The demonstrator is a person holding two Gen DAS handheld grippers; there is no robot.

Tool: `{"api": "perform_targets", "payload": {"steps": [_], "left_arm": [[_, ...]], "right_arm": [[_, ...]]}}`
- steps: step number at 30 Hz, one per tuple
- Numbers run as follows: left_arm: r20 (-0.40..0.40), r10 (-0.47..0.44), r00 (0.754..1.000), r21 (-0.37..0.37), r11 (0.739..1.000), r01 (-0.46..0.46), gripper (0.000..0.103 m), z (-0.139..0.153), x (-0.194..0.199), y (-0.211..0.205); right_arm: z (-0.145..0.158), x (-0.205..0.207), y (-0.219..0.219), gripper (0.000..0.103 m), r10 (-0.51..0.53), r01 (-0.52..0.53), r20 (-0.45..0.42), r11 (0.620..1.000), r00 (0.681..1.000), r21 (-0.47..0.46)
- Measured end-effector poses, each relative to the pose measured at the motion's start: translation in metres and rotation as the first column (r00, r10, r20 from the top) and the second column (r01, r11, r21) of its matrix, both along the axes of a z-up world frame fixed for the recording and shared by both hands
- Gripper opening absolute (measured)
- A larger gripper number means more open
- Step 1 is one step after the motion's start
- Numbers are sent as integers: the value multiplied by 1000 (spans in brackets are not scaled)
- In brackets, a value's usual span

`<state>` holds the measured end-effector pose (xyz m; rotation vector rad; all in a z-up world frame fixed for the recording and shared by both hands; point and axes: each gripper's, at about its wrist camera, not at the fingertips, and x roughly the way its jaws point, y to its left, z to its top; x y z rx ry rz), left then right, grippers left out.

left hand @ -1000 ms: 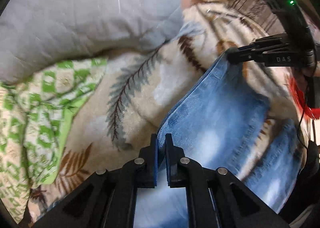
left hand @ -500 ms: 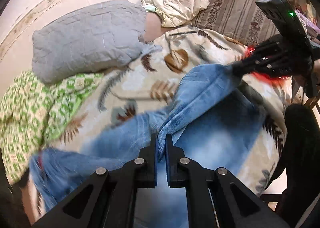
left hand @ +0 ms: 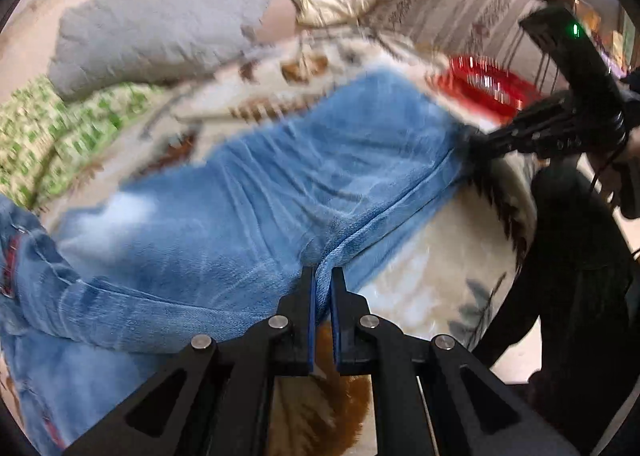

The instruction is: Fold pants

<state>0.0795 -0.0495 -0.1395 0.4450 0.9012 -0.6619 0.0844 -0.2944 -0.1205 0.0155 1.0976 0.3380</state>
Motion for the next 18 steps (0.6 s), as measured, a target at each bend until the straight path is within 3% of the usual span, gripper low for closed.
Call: {"api": "perform_targets", "payload": {"steps": [2,7,18], "left_arm": [[-38,14,999,8,1000,-13,6,-15,2,0],[-66,58,996,-56,997,-62,6,-17,7,6],[-41,74,996,-31,997,-75,7,-19,6,6]], "right_arm": [[-13,0,0,11,-15,14,-41,1000,999,-16],[-22,-3,6,11,-22,21,-34,998,999,-51],[-21,-6,6,13,-55,54,-21,998,998,-40]]}}
